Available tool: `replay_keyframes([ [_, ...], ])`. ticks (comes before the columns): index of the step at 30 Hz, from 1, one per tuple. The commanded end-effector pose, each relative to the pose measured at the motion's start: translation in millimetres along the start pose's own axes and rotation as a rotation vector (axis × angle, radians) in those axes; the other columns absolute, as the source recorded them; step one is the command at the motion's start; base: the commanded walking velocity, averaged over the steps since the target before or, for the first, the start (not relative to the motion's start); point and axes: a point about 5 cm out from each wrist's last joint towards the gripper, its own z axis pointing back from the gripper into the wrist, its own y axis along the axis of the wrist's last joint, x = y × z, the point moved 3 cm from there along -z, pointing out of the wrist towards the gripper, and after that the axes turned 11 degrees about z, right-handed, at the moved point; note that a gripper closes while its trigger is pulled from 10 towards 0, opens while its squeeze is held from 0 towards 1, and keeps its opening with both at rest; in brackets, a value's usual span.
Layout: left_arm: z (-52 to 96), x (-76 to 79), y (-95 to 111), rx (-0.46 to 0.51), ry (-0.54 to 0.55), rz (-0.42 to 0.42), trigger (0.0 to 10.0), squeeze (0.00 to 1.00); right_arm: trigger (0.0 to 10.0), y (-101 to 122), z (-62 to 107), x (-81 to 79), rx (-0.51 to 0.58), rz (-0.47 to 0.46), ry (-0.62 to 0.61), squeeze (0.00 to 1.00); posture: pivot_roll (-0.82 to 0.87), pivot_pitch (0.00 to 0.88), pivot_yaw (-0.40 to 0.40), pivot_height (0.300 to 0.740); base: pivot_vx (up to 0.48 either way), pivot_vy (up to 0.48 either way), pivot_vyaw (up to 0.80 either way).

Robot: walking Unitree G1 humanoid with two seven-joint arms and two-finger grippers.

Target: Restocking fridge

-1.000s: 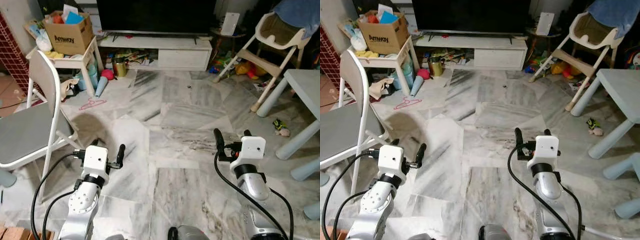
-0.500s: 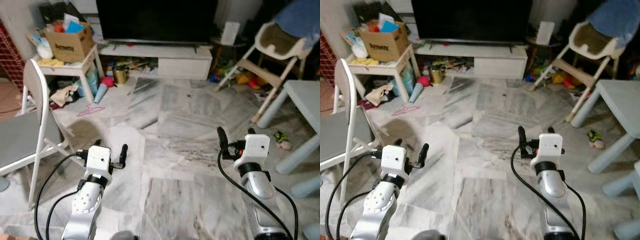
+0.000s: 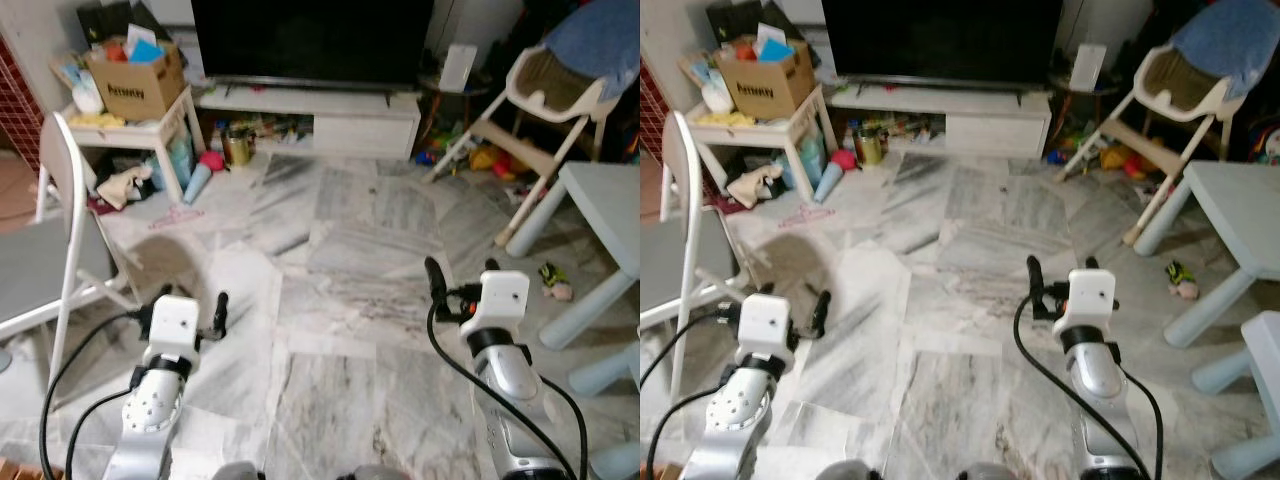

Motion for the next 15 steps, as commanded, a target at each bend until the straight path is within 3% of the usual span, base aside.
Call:
replay_keyframes([
  [1, -0.5, 0.2, -2.7, -0.011, -0.002, -0.024, 10.0, 0.00, 10.0, -0.6, 1.5, 0.1, -0.002, 0.004, -0.007, 0.00, 0.03, 0.000, -0.014, 0.740, 0.000, 0.000, 0.00],
  [15, -2.9, -4.2, -4.5, -0.017, 0.007, -0.052, 10.0, 0.00, 10.0, -3.6, 1.9, -0.3, -0.010, 0.003, -0.002, 0.00, 0.03, 0.000, -0.016, 0.740, 0.000, 0.000, 0.00],
])
